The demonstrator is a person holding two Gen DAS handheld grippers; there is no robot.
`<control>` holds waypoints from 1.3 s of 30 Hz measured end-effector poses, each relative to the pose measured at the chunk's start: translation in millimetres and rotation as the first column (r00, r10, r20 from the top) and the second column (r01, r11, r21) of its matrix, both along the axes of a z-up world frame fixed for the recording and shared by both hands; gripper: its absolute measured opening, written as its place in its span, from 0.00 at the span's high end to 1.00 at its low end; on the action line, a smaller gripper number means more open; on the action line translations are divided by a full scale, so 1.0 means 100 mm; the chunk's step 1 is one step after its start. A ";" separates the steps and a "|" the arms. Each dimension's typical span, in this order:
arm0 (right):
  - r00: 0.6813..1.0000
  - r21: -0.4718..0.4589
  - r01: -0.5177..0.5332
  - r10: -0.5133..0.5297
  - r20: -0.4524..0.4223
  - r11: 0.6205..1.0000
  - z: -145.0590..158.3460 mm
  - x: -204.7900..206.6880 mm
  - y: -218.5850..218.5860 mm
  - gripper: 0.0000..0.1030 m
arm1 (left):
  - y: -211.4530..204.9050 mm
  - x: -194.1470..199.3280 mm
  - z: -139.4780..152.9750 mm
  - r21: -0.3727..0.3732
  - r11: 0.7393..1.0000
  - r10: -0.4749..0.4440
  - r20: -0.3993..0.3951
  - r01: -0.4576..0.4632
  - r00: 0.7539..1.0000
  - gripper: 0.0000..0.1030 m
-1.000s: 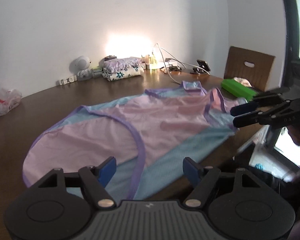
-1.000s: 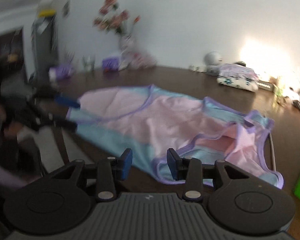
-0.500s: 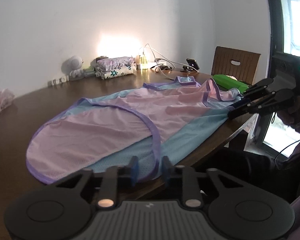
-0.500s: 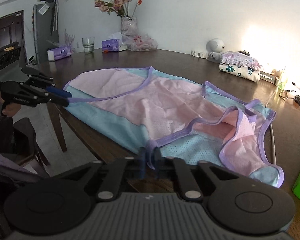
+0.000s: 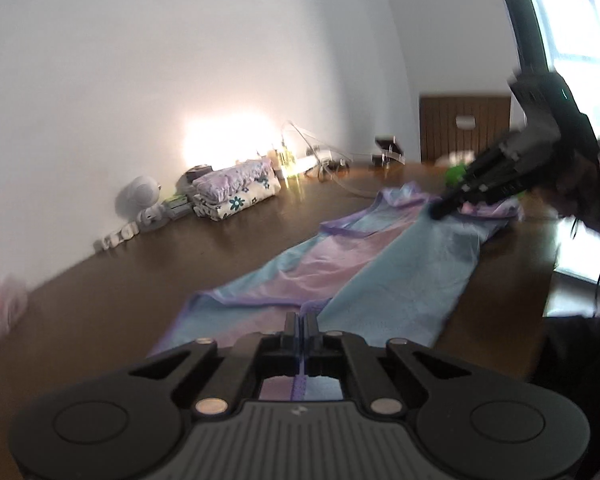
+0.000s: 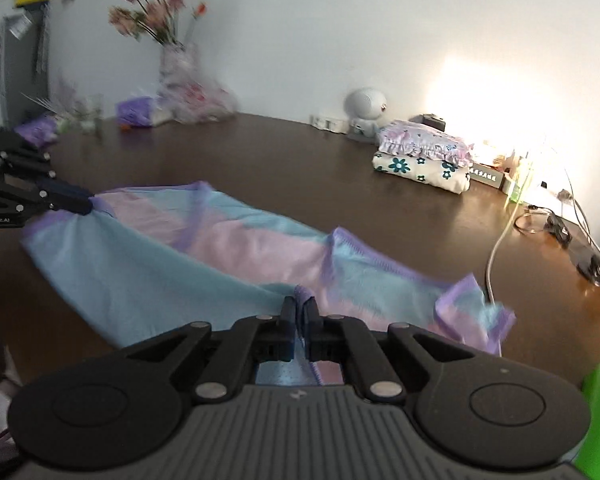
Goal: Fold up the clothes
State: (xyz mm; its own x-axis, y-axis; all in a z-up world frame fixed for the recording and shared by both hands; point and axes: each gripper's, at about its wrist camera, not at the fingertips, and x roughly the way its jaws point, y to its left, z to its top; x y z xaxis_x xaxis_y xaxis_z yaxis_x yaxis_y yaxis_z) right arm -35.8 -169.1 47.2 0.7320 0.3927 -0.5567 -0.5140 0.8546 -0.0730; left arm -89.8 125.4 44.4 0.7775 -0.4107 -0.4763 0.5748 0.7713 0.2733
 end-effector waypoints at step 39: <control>0.903 -0.052 0.368 -0.344 0.257 0.928 -0.01 -0.27 -0.73 0.50 | 0.37 -0.10 -0.31 -0.009 0.956 0.292 -0.119 -0.295 0.949 0.34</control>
State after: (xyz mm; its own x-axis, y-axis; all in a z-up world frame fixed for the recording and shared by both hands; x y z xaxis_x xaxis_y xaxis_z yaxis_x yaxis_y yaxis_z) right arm -62.6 -241.8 45.9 0.9285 0.0343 -0.3699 -0.1338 0.9598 -0.2469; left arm -99.5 162.1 13.6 0.8060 -0.1866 -0.5617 0.3485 0.9167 0.1956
